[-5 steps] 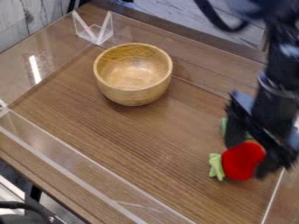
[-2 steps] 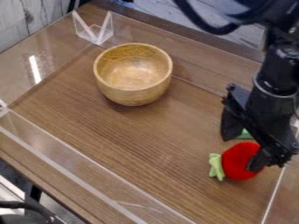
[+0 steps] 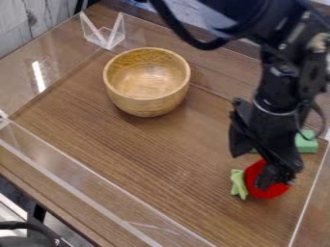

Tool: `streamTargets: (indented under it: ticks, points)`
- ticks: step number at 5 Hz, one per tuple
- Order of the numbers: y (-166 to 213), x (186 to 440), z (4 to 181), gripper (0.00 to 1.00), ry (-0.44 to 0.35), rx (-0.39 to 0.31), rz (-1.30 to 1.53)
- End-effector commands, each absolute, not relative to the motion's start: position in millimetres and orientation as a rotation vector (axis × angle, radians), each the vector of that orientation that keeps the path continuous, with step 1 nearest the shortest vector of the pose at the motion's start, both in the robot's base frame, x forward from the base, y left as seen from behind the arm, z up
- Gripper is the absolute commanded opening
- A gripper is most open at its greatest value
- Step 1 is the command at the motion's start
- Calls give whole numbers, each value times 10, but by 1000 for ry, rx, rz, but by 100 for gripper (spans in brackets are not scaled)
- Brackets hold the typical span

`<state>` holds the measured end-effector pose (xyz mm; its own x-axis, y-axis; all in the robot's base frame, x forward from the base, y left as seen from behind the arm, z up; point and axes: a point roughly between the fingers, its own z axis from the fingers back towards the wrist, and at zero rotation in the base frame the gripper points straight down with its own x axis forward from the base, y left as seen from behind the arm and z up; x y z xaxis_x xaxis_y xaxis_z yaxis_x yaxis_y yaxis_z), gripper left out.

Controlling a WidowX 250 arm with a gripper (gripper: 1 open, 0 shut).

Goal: Move the red fruit to the left

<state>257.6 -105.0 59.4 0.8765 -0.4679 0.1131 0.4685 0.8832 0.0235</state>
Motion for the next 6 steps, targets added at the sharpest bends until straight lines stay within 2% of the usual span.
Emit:
streamTargets:
  ticks: [1,3,5,6]
  points:
    - [-1041,2699,712,100,-207,-15,-504]
    - [-1232,2616,615,100,-211,-22,-571]
    - [-1342,2715,748,100,-215,-4,-491]
    - [-1293,2656,731,100,-221,-19,-487]
